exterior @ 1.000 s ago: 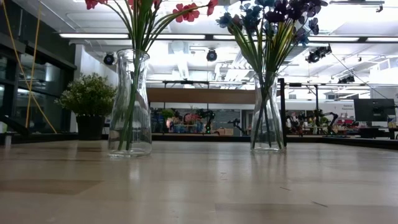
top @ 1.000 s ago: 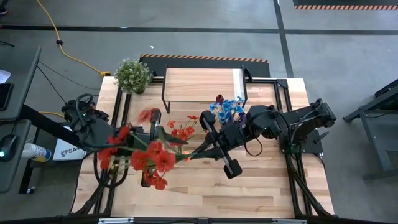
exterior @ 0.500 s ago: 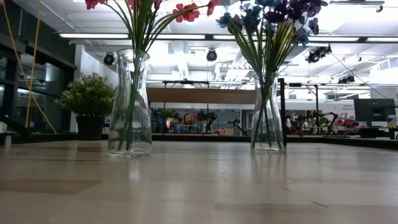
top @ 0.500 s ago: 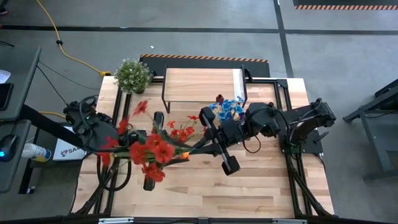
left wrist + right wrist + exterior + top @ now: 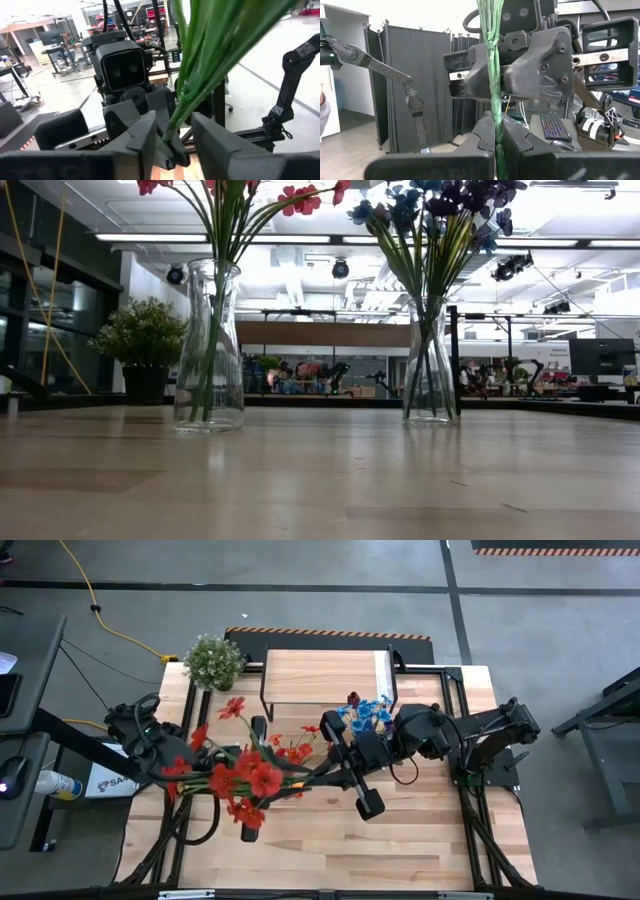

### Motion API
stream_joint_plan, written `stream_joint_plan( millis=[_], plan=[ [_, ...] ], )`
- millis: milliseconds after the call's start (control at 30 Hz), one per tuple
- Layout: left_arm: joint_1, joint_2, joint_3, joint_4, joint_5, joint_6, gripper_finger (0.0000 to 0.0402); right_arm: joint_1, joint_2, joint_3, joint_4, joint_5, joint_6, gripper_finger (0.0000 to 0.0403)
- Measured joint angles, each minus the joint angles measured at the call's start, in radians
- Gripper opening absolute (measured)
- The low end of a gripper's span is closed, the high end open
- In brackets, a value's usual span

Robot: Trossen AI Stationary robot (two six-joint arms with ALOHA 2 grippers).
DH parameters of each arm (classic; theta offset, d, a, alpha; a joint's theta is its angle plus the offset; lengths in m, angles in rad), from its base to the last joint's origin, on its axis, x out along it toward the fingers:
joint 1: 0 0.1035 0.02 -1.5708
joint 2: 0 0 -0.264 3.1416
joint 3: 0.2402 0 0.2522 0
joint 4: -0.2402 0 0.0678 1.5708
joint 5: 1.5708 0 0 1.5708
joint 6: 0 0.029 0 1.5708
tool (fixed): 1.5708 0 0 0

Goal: Pick and place flowers into a vace then onto a shelf
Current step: Put the red flower into the left transparent vase

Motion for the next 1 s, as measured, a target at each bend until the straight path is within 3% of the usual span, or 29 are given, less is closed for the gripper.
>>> stream_joint_plan(
  millis=[200,533,1000],
  plan=[
    [0.0,0.0,0.0,0.003,-0.003,0.026,0.0044,0.0,0.001,0.0,-0.001,0.001,0.003,0.0],
    [-0.001,0.0,0.0,-0.005,-0.033,0.024,0.0043,0.001,0.001,0.0,-0.002,-0.009,0.008,0.0008],
    [-0.003,0.003,0.0,-0.11,-0.096,-0.076,0.0043,-0.002,0.001,0.0,-0.119,-0.136,0.162,0.0109]
  ],
)
